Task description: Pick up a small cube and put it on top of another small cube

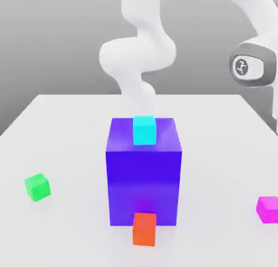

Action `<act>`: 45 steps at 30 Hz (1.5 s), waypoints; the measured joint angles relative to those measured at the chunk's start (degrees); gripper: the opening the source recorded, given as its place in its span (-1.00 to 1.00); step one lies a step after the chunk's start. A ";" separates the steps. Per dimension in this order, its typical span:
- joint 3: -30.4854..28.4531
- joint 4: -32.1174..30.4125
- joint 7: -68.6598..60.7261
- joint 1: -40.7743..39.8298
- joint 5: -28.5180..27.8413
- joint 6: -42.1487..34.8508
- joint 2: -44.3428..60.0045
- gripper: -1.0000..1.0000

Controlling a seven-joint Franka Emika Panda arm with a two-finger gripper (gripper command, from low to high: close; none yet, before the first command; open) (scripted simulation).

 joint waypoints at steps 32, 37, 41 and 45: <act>-22.21 -4.34 11.04 -10.19 -9.22 0.70 -2.48 -1.00; -30.67 -7.44 17.90 -23.26 -12.57 0.13 -6.97 -1.00; -38.37 -9.80 25.33 -37.81 -15.49 -0.59 -10.87 -1.00; -42.67 -14.85 27.56 -45.11 -12.29 -0.90 -14.68 -1.00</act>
